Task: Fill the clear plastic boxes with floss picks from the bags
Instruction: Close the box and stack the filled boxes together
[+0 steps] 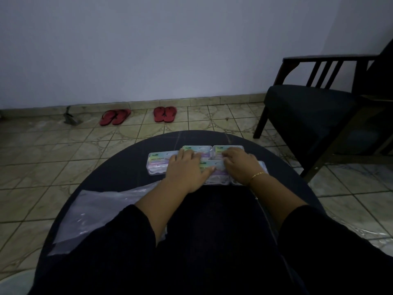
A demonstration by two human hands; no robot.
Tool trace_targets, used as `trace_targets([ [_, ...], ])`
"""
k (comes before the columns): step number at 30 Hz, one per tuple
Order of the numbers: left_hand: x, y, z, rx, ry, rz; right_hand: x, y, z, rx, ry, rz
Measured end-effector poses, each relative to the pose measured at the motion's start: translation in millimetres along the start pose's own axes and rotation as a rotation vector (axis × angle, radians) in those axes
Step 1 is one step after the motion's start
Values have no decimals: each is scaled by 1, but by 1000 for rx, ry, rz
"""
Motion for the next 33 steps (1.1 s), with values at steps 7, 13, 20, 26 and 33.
trace_targets([
  [7,0,15,-9,-172,49,-53,0,0,-11,229,-63,-169],
  [13,-2,19,-8,-171,102,-113,9,5,-16,253,-49,-120],
  [20,-14,31,-7,-154,133,-217,15,32,-18,242,-28,-46],
  [26,-16,40,-12,-241,57,-204,20,44,-18,248,-15,-72],
  [33,-8,48,-10,-228,52,-133,19,40,-15,174,50,-142],
])
Point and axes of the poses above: each hand's wrist, its own z-axis towards the middle knuckle, its own x-axis out of the palm, y = z × x, the point moved 1 cm from there along z, towards the middle knuckle, and after that the axes turned 15 degrees about -y, right-handed, at the moved point
